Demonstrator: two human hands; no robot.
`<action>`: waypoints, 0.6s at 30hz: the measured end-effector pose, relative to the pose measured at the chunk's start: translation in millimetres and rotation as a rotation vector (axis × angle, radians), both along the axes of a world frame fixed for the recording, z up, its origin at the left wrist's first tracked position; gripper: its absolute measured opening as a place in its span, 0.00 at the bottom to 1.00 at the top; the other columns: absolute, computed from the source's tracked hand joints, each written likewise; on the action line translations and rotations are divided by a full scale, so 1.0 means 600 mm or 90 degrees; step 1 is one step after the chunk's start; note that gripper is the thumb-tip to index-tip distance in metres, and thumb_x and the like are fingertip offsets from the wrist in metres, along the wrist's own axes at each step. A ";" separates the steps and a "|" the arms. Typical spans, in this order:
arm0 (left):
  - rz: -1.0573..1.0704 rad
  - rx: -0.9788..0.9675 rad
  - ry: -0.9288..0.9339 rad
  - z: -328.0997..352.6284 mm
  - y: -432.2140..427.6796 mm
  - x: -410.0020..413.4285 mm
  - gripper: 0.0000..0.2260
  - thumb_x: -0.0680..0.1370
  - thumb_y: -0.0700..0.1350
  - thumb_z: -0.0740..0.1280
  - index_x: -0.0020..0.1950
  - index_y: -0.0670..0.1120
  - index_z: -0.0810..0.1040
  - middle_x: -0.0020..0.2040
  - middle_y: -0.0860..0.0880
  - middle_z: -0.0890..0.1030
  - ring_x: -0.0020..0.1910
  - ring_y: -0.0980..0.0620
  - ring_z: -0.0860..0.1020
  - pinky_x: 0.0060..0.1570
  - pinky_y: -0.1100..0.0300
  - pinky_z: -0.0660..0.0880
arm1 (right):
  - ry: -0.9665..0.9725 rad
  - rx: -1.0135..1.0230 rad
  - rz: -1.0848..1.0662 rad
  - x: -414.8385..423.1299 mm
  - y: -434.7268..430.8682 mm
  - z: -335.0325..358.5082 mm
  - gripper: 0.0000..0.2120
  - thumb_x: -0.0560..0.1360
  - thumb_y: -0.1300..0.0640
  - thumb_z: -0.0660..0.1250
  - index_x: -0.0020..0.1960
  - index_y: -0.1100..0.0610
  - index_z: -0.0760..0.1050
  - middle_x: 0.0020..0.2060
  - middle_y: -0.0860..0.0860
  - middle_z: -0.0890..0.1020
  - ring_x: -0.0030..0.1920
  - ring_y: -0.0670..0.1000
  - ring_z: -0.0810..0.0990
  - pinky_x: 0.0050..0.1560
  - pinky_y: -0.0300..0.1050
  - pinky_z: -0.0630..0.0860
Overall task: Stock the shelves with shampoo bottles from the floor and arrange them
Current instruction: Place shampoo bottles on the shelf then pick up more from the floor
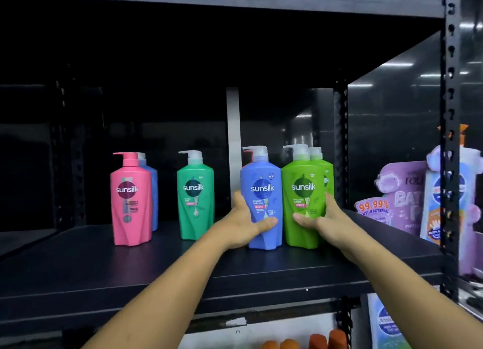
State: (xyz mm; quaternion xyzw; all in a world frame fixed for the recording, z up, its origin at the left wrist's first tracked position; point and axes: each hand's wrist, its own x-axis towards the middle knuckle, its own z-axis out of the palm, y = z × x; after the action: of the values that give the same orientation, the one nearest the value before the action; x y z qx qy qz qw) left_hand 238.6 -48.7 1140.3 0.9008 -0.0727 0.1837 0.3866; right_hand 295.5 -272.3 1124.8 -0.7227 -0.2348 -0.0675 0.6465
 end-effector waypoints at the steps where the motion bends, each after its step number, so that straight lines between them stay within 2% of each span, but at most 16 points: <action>1: -0.002 0.003 -0.007 -0.001 0.000 0.007 0.37 0.76 0.58 0.75 0.70 0.53 0.51 0.66 0.57 0.74 0.63 0.56 0.76 0.67 0.54 0.72 | 0.005 0.001 -0.001 0.009 -0.005 -0.001 0.33 0.70 0.56 0.80 0.69 0.47 0.67 0.55 0.45 0.85 0.54 0.46 0.85 0.60 0.51 0.80; 3: -0.007 0.003 -0.028 -0.008 0.003 0.011 0.39 0.74 0.57 0.76 0.72 0.54 0.51 0.66 0.59 0.74 0.64 0.58 0.76 0.69 0.53 0.72 | 0.013 0.008 -0.001 0.026 -0.014 -0.004 0.31 0.70 0.56 0.80 0.68 0.48 0.69 0.55 0.46 0.85 0.54 0.47 0.85 0.61 0.52 0.79; 7: -0.013 0.039 -0.035 -0.024 0.016 0.008 0.43 0.76 0.51 0.77 0.78 0.55 0.49 0.67 0.59 0.75 0.65 0.58 0.76 0.69 0.58 0.70 | 0.030 0.039 0.006 0.042 -0.021 -0.014 0.26 0.73 0.60 0.77 0.68 0.51 0.71 0.56 0.48 0.85 0.55 0.48 0.85 0.57 0.47 0.80; 13: 0.003 0.037 -0.058 -0.030 0.019 0.007 0.43 0.75 0.49 0.78 0.79 0.57 0.52 0.67 0.60 0.75 0.65 0.58 0.76 0.68 0.59 0.69 | 0.023 0.038 -0.063 0.050 -0.017 -0.020 0.25 0.76 0.61 0.74 0.67 0.52 0.67 0.54 0.48 0.83 0.53 0.48 0.83 0.50 0.43 0.78; 18: 0.016 0.036 -0.080 -0.033 0.016 0.013 0.43 0.74 0.52 0.79 0.79 0.58 0.54 0.66 0.60 0.77 0.63 0.57 0.77 0.67 0.57 0.72 | 0.008 0.026 -0.131 0.065 -0.021 -0.030 0.28 0.76 0.60 0.74 0.71 0.50 0.65 0.56 0.47 0.82 0.57 0.52 0.81 0.62 0.54 0.78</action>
State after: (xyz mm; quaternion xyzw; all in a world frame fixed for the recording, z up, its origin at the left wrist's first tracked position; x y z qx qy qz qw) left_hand 246.5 -38.8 1120.2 0.8991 -0.0909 0.2422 0.3531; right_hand 334.5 -284.8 1106.8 -0.7304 -0.1537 -0.1337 0.6520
